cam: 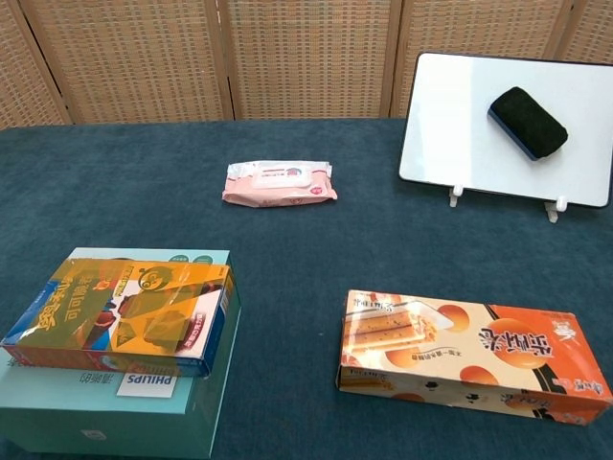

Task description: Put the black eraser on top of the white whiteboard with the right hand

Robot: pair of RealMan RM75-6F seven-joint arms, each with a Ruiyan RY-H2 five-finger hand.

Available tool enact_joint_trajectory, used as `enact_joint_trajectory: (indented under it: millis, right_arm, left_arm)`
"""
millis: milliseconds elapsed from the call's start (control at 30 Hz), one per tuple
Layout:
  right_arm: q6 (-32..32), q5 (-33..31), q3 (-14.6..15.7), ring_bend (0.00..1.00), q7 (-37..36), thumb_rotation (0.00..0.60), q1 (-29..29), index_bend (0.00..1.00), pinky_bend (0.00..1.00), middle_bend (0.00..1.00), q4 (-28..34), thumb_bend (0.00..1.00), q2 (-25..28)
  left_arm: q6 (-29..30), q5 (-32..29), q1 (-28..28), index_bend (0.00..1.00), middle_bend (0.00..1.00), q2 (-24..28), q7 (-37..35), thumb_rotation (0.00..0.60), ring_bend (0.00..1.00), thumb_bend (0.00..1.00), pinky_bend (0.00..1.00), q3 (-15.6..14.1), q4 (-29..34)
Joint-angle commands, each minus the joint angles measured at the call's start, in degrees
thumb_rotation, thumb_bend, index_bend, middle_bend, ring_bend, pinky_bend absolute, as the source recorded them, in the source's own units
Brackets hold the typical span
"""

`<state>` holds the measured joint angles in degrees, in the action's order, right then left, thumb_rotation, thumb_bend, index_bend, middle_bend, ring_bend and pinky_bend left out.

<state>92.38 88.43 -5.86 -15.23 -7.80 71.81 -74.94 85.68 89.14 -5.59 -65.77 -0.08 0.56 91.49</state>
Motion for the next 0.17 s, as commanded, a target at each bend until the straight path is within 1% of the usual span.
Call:
enact_joint_trajectory:
  millis: [33, 167]
  right_arm:
    - [1.3, 1.1, 0.2, 0.0, -0.4, 0.6, 0.6, 0.06, 0.0, 0.0, 1.7, 0.03, 0.9]
    - [2.5, 2.0, 0.4, 0.0, -0.6, 0.6, 1.2, 0.06, 0.0, 0.0, 3.7, 0.03, 2.0]
  left_arm:
    - [0.2, 0.1, 0.1, 0.0, 0.0, 0.1, -0.1, 0.6, 0.0, 0.29, 0.0, 0.0, 0.2]
    - [1.2, 0.7, 0.4, 0.0, 0.0, 0.5, -0.4, 0.6, 0.0, 0.29, 0.0, 0.1, 0.6]
